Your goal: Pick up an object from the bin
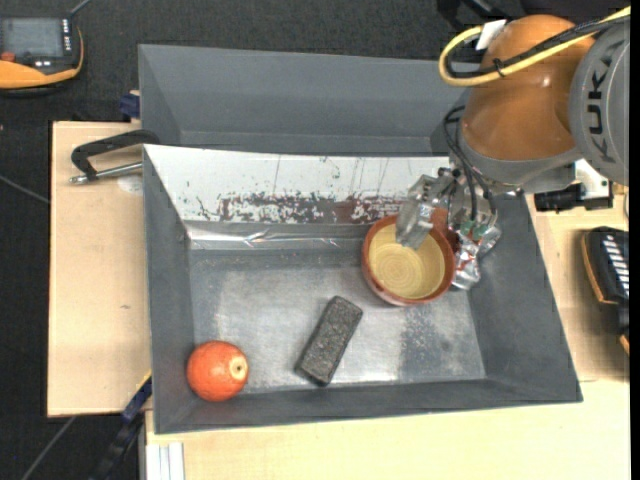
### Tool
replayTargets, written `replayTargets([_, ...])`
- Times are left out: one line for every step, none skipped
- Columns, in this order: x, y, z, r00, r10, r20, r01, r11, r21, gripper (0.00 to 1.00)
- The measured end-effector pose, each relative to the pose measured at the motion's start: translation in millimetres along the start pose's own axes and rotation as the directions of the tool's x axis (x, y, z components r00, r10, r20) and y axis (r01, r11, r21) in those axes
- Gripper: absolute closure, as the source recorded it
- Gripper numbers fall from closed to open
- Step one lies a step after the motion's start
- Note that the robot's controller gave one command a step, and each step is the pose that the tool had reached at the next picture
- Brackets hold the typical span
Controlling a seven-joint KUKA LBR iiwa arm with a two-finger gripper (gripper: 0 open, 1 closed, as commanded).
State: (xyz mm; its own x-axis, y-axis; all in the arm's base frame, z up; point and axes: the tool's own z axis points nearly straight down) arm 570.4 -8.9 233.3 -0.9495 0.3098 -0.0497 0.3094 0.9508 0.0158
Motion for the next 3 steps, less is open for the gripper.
replayTargets([0.0,0.0,0.0,1.000,0.000,0.000,0.000,1.000,0.000,0.00])
replayTargets([52.7,-2.8,86.2,0.922,-0.386,-0.002,0.386,0.922,-0.001,0.00])
replayTargets([27.0,39.2,161.9,0.869,-0.495,-0.001,0.495,0.869,-0.003,0.00])
